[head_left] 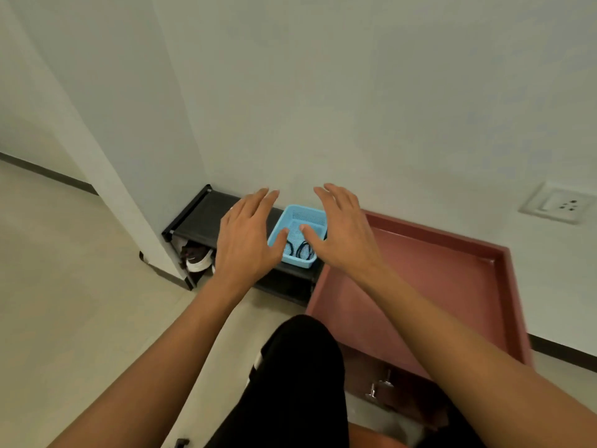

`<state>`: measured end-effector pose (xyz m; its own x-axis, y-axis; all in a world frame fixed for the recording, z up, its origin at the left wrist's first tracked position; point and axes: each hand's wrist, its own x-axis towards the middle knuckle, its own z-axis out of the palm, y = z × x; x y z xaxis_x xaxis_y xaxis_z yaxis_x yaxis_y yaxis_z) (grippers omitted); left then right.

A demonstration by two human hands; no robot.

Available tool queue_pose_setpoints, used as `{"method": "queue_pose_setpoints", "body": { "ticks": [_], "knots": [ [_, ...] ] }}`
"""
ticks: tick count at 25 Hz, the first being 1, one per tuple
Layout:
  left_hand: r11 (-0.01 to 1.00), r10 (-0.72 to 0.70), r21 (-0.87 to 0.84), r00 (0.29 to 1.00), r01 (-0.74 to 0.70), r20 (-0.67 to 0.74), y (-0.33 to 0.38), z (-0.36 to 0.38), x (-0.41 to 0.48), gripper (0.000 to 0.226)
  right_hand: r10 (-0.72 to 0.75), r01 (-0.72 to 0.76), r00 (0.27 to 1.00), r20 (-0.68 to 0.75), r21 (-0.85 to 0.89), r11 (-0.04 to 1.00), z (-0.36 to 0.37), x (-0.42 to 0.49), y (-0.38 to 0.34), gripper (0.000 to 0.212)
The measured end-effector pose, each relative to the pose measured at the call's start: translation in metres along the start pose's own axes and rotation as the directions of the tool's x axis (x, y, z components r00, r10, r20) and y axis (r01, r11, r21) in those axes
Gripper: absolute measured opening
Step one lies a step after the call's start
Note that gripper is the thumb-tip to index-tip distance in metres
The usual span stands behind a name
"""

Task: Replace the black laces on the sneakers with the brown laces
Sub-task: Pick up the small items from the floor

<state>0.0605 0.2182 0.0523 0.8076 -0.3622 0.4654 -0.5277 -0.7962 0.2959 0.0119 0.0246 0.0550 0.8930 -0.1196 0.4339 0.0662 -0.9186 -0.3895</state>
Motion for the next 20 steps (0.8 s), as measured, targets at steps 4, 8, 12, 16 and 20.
{"method": "queue_pose_setpoints", "body": {
  "ticks": [4,8,12,16,20],
  "knots": [
    [0.987,0.139,-0.075,0.99,-0.141,-0.036,0.078,-0.028,0.008,0.073,0.066,-0.07,0.989,-0.135,-0.027,0.997,-0.086,-0.031,0.018,0.074],
    [0.971,0.215,-0.098,0.975,-0.22,-0.051,0.127,-0.041,0.009,0.074,0.104,-0.111,0.972,-0.21,-0.025,0.993,-0.13,-0.056,0.026,0.073],
    [0.964,0.241,-0.096,0.966,-0.249,-0.09,0.145,-0.055,0.015,0.073,0.128,-0.135,0.962,-0.241,-0.01,0.991,-0.147,-0.065,0.027,0.074],
    [0.963,0.247,-0.086,0.965,-0.255,-0.088,0.145,-0.06,0.012,0.072,0.133,-0.133,0.959,-0.25,0.017,0.991,-0.149,-0.065,0.021,0.074],
    [0.96,0.252,-0.097,0.963,-0.261,-0.098,0.144,-0.063,0.013,0.071,0.136,-0.137,0.957,-0.255,0.015,0.99,-0.151,-0.067,0.014,0.074]
  ]
}}
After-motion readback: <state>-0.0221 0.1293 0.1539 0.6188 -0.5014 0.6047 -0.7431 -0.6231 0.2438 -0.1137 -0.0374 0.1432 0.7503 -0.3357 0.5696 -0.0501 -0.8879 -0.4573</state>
